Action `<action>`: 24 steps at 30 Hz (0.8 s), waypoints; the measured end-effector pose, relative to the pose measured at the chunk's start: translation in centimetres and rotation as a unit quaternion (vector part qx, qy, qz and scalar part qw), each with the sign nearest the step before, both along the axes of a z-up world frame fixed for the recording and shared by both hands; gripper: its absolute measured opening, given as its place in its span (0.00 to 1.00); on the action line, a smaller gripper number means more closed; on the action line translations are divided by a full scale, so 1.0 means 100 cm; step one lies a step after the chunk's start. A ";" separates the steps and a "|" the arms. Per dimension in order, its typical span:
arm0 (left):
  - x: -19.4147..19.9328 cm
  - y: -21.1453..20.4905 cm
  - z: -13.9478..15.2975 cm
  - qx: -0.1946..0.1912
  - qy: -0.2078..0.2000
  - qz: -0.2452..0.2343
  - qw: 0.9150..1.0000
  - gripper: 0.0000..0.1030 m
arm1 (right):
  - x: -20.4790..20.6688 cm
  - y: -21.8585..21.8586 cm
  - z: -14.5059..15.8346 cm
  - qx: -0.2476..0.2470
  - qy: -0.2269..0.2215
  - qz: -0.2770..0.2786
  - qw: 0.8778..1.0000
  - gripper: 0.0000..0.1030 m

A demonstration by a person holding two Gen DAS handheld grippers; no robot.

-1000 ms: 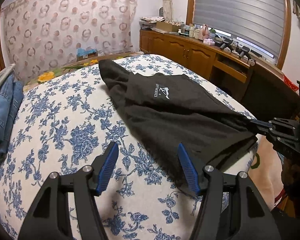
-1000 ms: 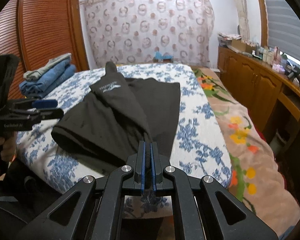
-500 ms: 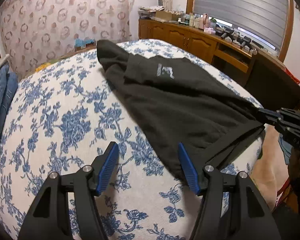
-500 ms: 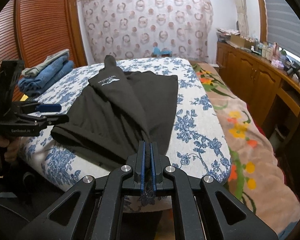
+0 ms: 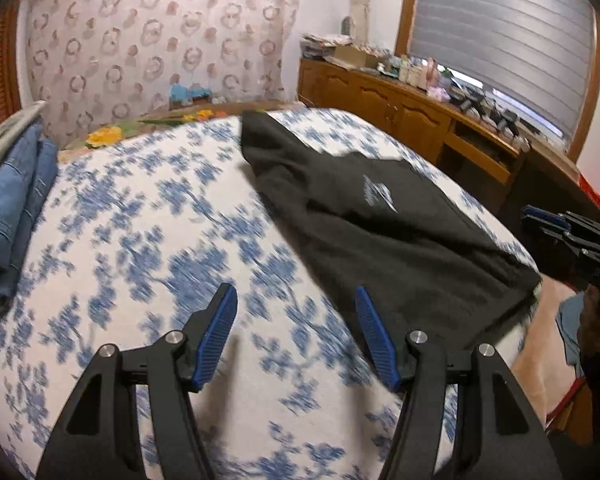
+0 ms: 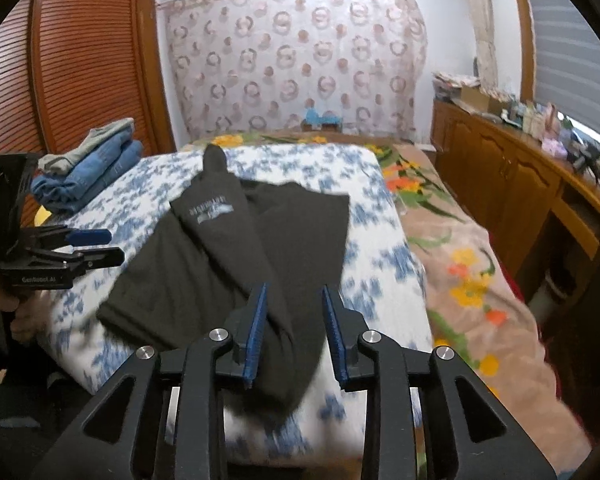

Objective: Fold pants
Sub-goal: 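Lift the hem with the right tool and fold it across the pants, then lay the folded part flat with the right tool and open it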

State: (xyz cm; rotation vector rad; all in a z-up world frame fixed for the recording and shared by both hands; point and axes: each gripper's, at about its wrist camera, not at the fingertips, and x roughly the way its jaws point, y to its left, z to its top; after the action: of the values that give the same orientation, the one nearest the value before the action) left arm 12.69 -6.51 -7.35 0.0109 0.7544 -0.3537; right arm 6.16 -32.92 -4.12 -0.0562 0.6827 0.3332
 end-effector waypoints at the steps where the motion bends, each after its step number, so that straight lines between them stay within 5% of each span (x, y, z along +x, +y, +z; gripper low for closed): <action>1: 0.002 0.004 0.003 -0.002 -0.005 0.007 1.000 0.59 | 0.007 0.006 0.003 0.002 -0.001 0.007 1.000 0.29; 12: 0.015 0.029 0.006 -0.005 -0.029 0.051 0.998 0.59 | 0.072 0.080 0.006 0.009 0.025 0.099 0.995 0.36; 24: 0.010 0.041 0.004 -0.015 -0.027 0.061 0.998 0.59 | 0.113 0.144 -0.017 -0.040 0.080 0.164 0.982 0.36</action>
State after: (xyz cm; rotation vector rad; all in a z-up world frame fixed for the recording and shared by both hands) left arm 13.67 -2.42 -6.97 -0.0537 0.6923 -0.2479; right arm 17.41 -18.55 -5.86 -0.2215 0.8478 0.6312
